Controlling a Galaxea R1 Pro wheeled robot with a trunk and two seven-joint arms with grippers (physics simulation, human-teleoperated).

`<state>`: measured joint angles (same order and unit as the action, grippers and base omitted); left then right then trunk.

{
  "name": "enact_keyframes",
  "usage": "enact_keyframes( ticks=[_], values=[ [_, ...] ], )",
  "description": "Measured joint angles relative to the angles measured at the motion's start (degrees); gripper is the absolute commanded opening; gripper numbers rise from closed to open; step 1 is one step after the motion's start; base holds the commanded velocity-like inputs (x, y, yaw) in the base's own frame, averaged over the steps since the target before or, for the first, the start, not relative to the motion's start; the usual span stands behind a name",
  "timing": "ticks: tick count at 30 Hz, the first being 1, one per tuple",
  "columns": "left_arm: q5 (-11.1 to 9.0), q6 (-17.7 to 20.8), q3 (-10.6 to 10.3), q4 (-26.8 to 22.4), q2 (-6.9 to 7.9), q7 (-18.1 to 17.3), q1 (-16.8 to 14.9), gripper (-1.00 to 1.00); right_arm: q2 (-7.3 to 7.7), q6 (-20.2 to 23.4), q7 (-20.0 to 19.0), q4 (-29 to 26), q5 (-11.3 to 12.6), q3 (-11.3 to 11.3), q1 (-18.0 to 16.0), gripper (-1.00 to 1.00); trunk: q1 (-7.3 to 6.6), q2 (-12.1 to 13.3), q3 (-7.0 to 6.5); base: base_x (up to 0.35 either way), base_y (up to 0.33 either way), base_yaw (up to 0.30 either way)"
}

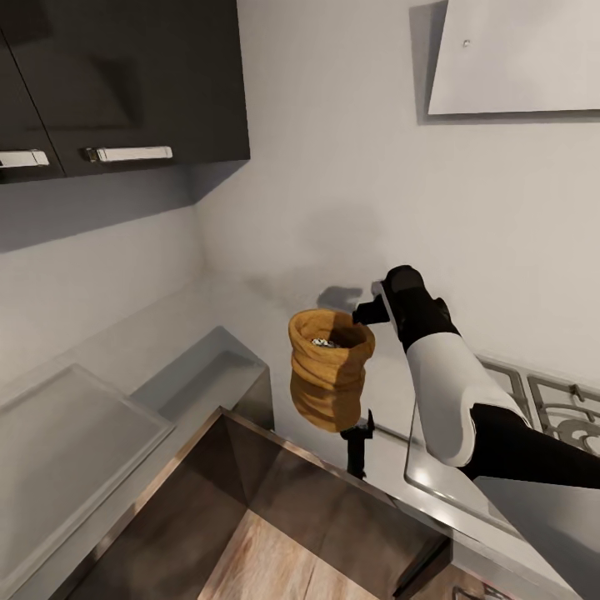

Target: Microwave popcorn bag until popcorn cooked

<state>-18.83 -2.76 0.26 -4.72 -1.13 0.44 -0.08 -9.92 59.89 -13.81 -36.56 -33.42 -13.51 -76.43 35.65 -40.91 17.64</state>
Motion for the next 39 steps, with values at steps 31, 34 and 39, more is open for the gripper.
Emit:
enact_keyframes(
  ticks=[31, 34, 39],
  values=[
    [0.1, 0.0, 0.0, 0.0, 0.00, 0.0, 0.0, 1.00, 0.00, 0.0, -0.9, 7.1, -0.1, 0.0, 0.0, 1.00, 0.00, 0.0, 0.00, 0.012, 0.000, 0.000],
    [0.1, 0.0, 0.0, 0.0, 0.00, 0.0, 0.0, 1.00, 0.00, 0.0, -0.8, 7.0, -0.2, 0.0, 0.0, 1.00, 0.00, 0.0, 0.00, 0.000, 0.000, 0.000],
    [0.1, 0.0, 0.0, 0.0, 0.00, 0.0, 0.0, 1.00, 0.00, -1.5, -0.9, 7.0, -0.1, 0.0, 0.0, 1.00, 0.00, 0.0, 0.00, 0.000, 0.000, 0.000]
  ],
)
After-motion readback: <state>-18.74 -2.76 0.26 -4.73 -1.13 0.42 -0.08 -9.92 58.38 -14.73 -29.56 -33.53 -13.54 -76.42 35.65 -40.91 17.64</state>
